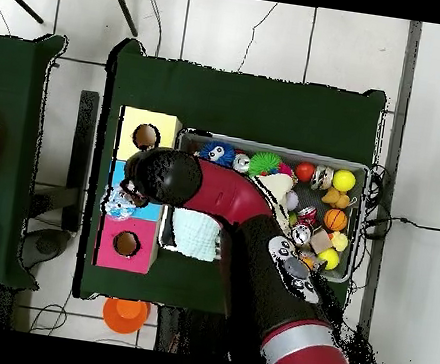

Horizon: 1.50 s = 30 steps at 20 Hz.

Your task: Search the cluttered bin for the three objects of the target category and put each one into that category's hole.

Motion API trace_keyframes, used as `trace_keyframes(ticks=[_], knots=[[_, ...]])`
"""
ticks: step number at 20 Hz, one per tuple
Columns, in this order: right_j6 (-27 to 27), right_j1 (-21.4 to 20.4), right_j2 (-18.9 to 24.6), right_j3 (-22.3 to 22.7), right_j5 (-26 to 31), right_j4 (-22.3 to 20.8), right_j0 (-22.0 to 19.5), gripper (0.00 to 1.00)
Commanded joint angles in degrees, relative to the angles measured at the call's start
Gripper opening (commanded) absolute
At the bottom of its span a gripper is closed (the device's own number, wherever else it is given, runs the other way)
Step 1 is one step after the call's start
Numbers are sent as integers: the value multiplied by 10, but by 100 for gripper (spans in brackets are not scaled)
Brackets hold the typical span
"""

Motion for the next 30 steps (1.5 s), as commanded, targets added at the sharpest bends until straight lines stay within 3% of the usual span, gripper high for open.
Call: trace_keyframes(ticks=[1, 13, 17, 30], knots=[[98, 25, 42, 39, 8, 3, -15, 100], [115, 17, 50, 56, 5, 4, -10, 100], [119, 25, 27, 38, 2, -14, 4, 100], [122, 40, 14, 30, 7, -20, 12, 100]])
